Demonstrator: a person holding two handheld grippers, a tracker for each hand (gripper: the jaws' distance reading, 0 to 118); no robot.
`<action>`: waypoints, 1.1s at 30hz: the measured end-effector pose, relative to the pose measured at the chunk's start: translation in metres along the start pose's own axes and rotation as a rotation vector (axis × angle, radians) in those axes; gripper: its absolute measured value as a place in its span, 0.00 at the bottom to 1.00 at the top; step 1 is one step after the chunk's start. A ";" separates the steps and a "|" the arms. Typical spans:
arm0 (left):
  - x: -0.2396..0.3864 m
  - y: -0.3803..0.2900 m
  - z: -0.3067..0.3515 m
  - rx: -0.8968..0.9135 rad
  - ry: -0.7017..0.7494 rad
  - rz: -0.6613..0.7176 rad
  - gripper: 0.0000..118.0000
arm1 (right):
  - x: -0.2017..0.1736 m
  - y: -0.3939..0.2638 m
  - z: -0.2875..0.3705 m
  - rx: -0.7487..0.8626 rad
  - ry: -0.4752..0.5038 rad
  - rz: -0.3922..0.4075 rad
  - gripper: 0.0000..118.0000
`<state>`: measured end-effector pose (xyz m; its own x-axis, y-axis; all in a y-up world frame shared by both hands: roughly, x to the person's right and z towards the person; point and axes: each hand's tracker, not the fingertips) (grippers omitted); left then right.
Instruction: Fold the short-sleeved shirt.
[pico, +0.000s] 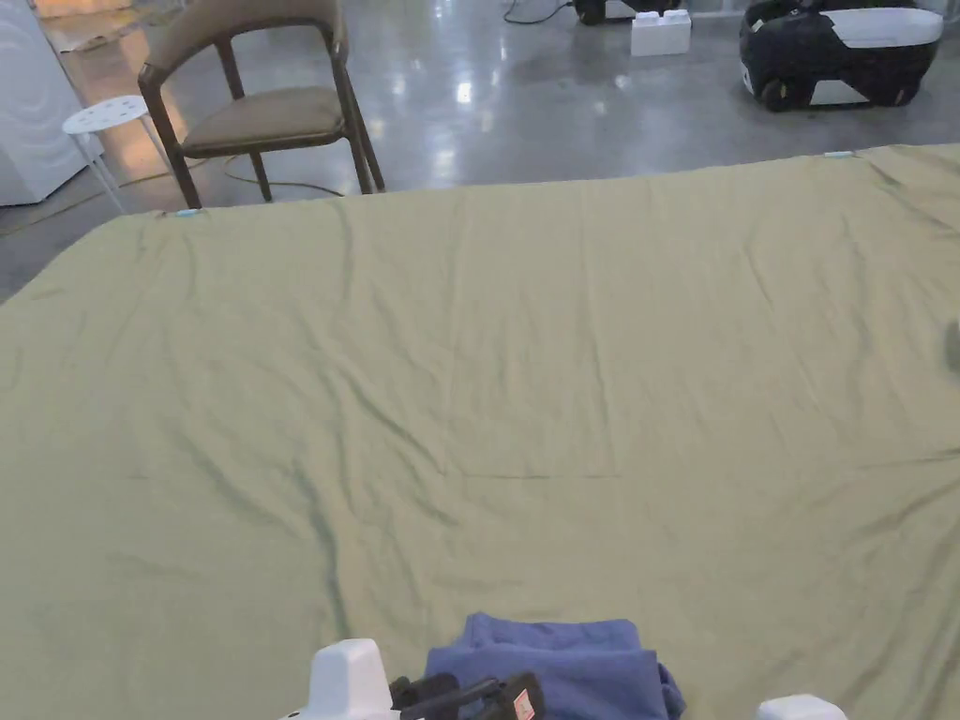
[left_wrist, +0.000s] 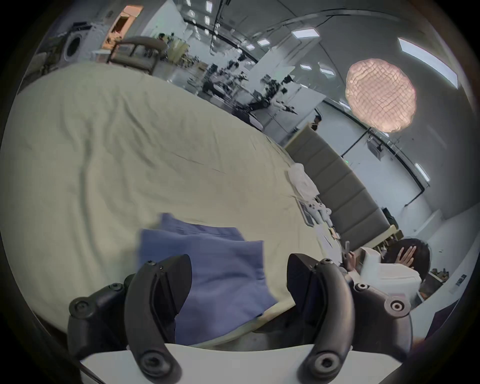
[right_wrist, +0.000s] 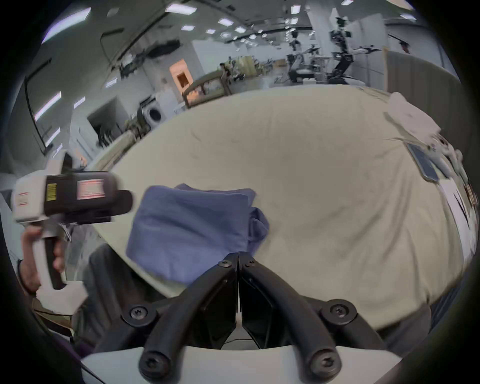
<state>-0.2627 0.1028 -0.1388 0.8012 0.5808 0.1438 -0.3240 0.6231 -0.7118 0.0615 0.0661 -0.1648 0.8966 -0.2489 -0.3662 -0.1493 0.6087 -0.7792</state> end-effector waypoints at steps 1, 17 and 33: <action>-0.010 -0.001 0.009 0.005 0.016 0.014 0.68 | 0.000 0.005 -0.015 0.000 0.027 -0.015 0.00; -0.104 -0.024 -0.057 -0.024 -0.173 0.515 0.56 | 0.003 0.003 -0.067 -0.098 -0.017 -0.080 0.00; -0.149 0.034 0.045 0.117 0.016 0.466 0.28 | 0.014 0.017 -0.021 -0.053 0.084 -0.233 0.00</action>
<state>-0.4158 0.0609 -0.1530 0.5648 0.8045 -0.1837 -0.7039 0.3536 -0.6160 0.0624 0.0575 -0.1937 0.8720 -0.4410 -0.2125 0.0339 0.4875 -0.8725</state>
